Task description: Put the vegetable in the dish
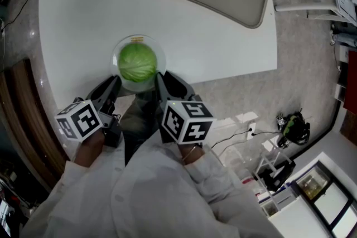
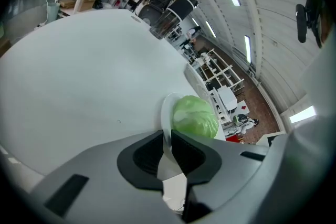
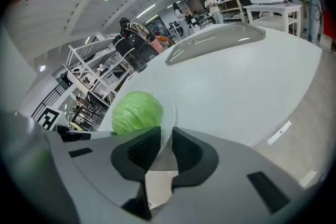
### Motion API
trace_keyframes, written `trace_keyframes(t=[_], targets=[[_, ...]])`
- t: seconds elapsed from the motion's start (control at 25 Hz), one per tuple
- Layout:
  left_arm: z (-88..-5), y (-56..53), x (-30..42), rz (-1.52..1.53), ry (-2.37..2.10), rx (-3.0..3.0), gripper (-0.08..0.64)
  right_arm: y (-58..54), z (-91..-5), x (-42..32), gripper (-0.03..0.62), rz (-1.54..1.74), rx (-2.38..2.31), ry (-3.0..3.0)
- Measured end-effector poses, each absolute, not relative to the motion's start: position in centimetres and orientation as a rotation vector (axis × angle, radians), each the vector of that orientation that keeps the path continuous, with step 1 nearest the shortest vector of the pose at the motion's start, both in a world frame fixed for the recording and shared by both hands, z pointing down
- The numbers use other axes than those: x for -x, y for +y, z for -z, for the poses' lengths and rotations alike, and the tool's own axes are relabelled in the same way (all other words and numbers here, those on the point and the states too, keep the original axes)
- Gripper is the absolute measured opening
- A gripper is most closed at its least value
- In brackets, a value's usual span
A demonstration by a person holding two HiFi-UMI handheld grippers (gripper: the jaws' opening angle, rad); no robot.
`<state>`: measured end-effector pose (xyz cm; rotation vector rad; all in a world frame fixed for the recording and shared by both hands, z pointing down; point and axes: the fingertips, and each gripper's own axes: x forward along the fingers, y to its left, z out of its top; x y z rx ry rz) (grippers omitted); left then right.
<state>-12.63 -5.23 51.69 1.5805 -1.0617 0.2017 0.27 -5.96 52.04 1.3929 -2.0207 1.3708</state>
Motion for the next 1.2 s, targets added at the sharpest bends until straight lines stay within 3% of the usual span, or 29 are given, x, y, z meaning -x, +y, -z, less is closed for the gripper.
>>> trace_keyframes(t=[1.2], targets=[[-50.2,-5.4,12.1,-0.25,-1.098,-1.747,0.054,-5.9,-50.7,-0.6,0.071,-1.282,-1.444,-2.066]])
